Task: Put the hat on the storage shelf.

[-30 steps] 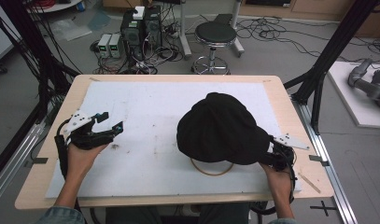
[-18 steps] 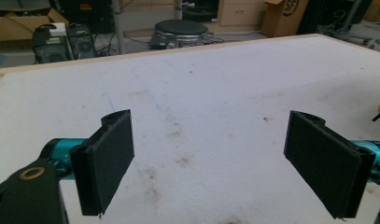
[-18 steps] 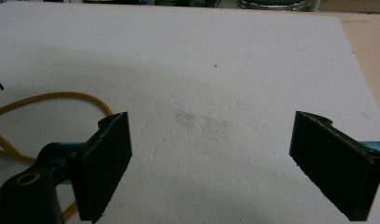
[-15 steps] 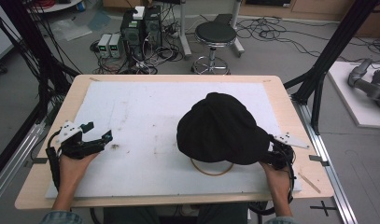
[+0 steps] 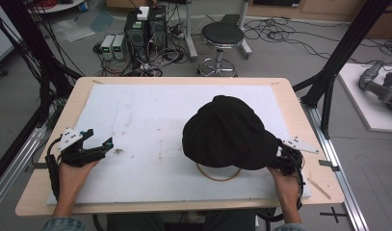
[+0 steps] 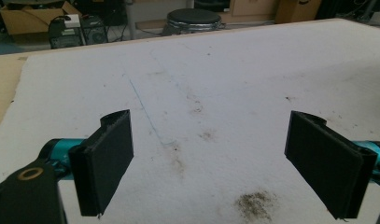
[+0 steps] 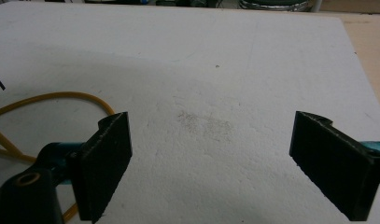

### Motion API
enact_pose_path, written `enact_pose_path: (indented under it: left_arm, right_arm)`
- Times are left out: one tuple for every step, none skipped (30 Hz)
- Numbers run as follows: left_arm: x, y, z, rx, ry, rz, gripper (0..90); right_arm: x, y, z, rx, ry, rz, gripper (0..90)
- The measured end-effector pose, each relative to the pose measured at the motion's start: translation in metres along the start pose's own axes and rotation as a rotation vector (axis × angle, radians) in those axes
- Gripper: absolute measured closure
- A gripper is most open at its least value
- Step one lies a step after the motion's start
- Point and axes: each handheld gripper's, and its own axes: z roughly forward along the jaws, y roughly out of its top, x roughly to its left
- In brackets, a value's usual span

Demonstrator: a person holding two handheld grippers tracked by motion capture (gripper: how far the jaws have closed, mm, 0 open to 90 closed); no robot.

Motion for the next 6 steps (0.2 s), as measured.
enact_pose_path:
  left_arm:
    - [-0.0004, -0.0003, 0.0004, 0.0, -0.002, -0.001, 15.8]
    - [-0.0007, -0.0007, 0.0008, 0.001, -0.001, 0.003, 15.7]
    - [-0.0011, -0.0011, 0.0012, 0.003, -0.002, 0.005, 15.7]
    - [-0.0012, -0.0014, 0.0013, 0.006, -0.003, 0.007, 15.8]
    - [-0.0014, -0.0019, 0.0017, 0.007, -0.002, 0.008, 15.7]
    - [-0.0013, -0.0021, 0.0019, 0.011, -0.002, 0.011, 15.7]
  right_arm:
    - [0.0, 0.0, 0.0, 0.0, -0.001, 0.0, 12.8]
    - [0.0, 0.0, 0.0001, -0.001, -0.001, 0.001, 12.8]
    - [0.0001, 0.0001, 0.0001, 0.0, -0.001, 0.003, 12.8]
    - [0.0, 0.0001, 0.0002, -0.001, -0.001, 0.002, 12.8]
    - [-0.0002, 0.0001, 0.0004, -0.002, -0.001, 0.0, 12.8]
    - [-0.0002, 0.0, 0.0006, -0.002, -0.001, 0.0, 12.8]
